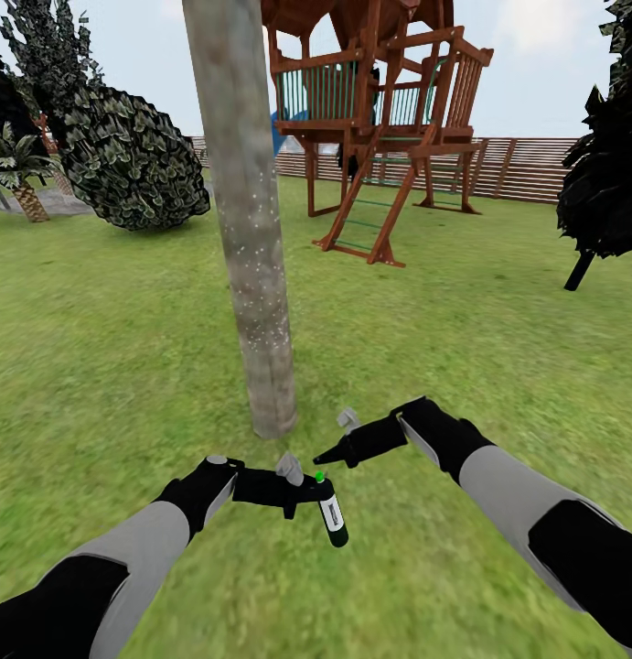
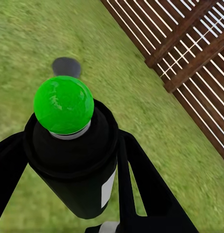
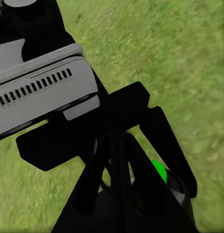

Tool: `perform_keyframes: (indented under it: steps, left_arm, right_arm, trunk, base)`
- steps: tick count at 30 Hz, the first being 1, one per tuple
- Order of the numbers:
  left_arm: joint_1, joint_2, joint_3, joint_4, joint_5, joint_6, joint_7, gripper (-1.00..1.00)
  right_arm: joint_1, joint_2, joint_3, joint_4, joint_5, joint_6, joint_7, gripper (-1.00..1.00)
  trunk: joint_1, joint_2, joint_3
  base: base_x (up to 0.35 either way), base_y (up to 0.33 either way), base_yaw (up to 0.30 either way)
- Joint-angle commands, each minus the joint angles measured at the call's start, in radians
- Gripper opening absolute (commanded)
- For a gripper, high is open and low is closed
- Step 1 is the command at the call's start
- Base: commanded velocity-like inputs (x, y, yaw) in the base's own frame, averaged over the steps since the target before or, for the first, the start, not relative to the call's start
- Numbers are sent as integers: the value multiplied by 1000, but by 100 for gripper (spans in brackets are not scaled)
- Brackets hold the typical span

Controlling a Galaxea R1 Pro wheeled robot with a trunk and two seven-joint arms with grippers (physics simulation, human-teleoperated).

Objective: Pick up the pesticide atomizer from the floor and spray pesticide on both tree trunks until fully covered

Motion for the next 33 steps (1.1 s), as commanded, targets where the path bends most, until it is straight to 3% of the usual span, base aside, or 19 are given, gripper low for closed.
perform_keyframes:
  steps: [1, 33]
  left_arm:
    - [-1, -1, 6, -1, -8, 5, -4, -100]
    - [-1, -1, 7, -2, -7, 4, -4, -100]
  right_arm:
    - [-1, -1, 7, 0, -9, 8, -1, -100]
    - [16, 0, 9, 41, -8, 5, -1, -100]
  trunk:
    - [0, -1, -1]
    - [0, -1, -1]
  base:
    - [0, 0, 0]
    - [0, 0, 0]
